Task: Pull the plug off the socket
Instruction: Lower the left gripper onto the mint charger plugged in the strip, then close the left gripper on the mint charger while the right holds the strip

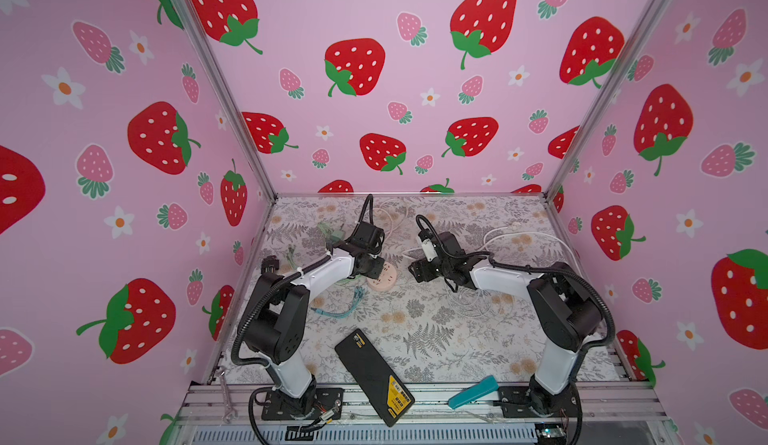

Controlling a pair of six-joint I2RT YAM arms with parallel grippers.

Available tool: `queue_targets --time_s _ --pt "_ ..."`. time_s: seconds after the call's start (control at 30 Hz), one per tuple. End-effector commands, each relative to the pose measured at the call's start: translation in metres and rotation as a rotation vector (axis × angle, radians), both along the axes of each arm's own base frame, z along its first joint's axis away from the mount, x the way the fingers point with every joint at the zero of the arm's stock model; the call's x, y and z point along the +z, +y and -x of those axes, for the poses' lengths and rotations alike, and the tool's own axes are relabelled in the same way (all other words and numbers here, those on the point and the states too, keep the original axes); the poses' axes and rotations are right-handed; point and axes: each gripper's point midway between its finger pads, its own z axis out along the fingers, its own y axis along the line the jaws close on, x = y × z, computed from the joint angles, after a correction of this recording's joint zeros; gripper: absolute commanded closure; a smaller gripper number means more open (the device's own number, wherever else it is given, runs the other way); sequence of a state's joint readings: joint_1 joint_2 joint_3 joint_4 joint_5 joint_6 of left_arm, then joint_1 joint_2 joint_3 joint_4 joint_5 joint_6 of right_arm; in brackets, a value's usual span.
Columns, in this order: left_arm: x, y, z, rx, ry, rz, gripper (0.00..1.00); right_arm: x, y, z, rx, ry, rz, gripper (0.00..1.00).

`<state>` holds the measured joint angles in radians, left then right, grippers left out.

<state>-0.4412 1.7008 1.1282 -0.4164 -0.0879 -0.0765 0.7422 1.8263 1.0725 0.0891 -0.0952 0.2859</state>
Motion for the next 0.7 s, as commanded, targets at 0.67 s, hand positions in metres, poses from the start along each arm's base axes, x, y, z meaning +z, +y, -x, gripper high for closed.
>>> queue_targets --time_s 0.67 --pt "-0.015 -0.002 0.03 0.286 0.005 0.065 0.62 -0.022 0.058 0.036 0.155 0.037 -0.017 0.18"
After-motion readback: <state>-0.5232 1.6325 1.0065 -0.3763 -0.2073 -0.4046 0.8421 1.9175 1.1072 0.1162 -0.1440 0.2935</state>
